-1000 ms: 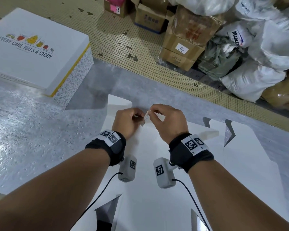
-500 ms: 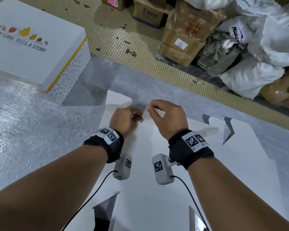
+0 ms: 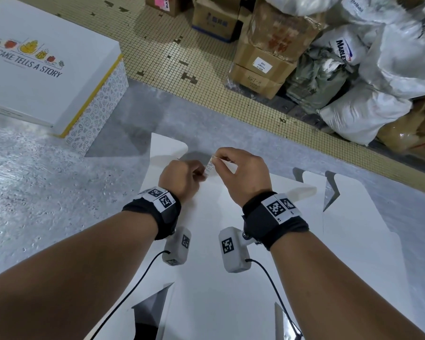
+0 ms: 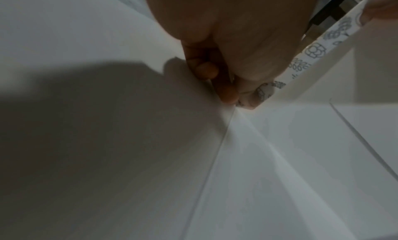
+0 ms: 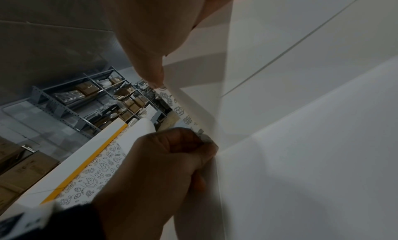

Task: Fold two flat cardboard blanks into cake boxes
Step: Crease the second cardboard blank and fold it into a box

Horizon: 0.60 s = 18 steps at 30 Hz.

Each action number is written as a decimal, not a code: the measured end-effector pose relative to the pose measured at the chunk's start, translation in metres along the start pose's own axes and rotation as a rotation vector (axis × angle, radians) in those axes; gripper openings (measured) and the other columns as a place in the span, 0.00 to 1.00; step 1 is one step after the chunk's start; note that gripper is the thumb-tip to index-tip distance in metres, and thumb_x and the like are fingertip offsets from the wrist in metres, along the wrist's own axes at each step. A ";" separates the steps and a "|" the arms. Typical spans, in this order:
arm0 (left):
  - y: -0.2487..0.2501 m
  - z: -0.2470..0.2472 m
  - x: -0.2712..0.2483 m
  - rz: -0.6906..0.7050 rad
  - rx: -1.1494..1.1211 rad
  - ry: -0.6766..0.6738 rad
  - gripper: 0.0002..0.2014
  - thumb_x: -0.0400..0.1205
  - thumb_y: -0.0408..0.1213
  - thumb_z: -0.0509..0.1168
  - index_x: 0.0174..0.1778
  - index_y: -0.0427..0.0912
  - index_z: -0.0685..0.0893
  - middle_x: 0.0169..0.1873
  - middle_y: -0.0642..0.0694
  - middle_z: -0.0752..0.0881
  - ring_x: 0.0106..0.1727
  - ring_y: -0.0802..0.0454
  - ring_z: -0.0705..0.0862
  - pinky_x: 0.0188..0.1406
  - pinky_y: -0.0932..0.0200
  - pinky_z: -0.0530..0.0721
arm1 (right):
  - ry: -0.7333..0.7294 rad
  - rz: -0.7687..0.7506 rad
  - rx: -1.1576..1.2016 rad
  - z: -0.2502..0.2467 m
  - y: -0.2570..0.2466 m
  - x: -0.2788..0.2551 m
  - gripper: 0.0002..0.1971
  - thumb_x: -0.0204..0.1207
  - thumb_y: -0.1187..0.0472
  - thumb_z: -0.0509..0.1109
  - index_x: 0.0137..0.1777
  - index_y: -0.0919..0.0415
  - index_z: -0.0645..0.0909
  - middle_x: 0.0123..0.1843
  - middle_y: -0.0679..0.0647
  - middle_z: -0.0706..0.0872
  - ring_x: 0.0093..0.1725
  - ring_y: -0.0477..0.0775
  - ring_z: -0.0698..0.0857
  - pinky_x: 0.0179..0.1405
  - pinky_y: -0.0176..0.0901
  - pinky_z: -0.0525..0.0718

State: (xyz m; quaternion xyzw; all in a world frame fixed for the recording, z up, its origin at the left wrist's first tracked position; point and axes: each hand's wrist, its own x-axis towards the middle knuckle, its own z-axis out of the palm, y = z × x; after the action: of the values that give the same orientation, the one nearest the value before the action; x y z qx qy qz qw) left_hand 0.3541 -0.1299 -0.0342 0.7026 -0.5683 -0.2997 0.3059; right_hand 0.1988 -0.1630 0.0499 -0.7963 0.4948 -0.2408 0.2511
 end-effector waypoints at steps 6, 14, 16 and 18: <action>0.004 0.005 -0.001 0.035 0.070 0.066 0.19 0.74 0.21 0.68 0.29 0.50 0.74 0.29 0.45 0.88 0.33 0.37 0.84 0.30 0.50 0.83 | -0.020 -0.001 -0.003 0.001 -0.001 -0.001 0.05 0.81 0.54 0.71 0.49 0.51 0.87 0.47 0.44 0.91 0.50 0.44 0.87 0.53 0.46 0.86; 0.014 -0.027 -0.031 -0.027 -0.191 -0.046 0.19 0.78 0.42 0.76 0.65 0.55 0.83 0.53 0.66 0.87 0.37 0.63 0.88 0.49 0.65 0.84 | 0.101 -0.005 -0.206 -0.024 0.000 -0.022 0.17 0.79 0.51 0.73 0.67 0.45 0.84 0.65 0.43 0.86 0.68 0.49 0.79 0.75 0.57 0.62; 0.020 -0.031 -0.038 -0.020 -0.230 0.026 0.17 0.78 0.42 0.76 0.63 0.55 0.85 0.53 0.66 0.88 0.37 0.64 0.89 0.47 0.66 0.85 | 0.157 0.060 -0.226 -0.034 0.004 -0.037 0.22 0.79 0.52 0.73 0.73 0.46 0.79 0.72 0.44 0.81 0.76 0.50 0.73 0.79 0.57 0.57; 0.027 -0.035 -0.037 0.006 -0.224 0.082 0.15 0.79 0.41 0.75 0.62 0.54 0.88 0.50 0.62 0.90 0.36 0.62 0.89 0.46 0.69 0.84 | 0.218 0.150 -0.235 -0.045 0.012 -0.057 0.24 0.79 0.54 0.73 0.75 0.46 0.75 0.78 0.45 0.75 0.82 0.52 0.66 0.82 0.59 0.54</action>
State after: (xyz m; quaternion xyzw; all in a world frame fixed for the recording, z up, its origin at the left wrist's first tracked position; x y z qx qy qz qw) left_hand 0.3578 -0.0949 0.0111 0.6741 -0.5205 -0.3313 0.4062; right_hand 0.1399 -0.1230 0.0680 -0.7502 0.6019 -0.2467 0.1185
